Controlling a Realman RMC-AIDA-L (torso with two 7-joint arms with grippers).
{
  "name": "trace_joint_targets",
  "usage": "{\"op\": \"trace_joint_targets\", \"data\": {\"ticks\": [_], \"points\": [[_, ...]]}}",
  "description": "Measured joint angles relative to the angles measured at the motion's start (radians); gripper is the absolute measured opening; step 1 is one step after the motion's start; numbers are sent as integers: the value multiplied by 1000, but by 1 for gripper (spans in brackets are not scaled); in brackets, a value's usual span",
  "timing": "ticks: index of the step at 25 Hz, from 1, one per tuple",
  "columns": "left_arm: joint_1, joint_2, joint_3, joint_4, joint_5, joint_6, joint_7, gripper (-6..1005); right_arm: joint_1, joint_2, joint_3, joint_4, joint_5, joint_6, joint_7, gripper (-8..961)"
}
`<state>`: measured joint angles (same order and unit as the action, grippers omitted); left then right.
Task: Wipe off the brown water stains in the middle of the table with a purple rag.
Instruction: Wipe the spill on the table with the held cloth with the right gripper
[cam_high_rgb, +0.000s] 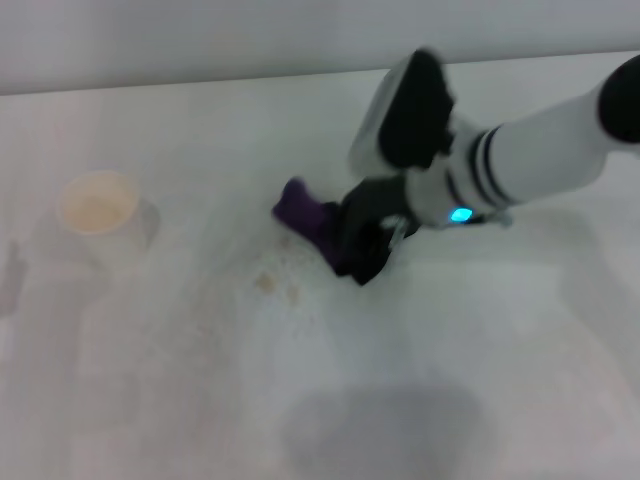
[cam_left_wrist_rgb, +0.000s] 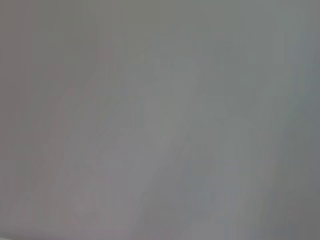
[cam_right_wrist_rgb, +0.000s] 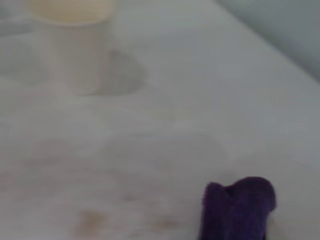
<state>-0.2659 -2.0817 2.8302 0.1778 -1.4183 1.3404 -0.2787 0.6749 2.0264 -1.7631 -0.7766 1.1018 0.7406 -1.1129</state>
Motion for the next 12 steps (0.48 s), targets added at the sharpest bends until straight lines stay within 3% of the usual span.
{"op": "trace_joint_targets", "data": {"ticks": [4, 9, 12], "points": [[-2, 0, 0, -8, -2, -3, 0, 869, 12, 0, -160, -32, 56, 11, 57, 96], [-10, 1, 0, -17, -7, -7, 0, 868, -2, 1, -236, -101, 126, 88, 64, 96], [-15, 1, 0, -17, -23, -7, -1, 868, 9, 2, -298, -116, 150, 67, 53, 96]]}}
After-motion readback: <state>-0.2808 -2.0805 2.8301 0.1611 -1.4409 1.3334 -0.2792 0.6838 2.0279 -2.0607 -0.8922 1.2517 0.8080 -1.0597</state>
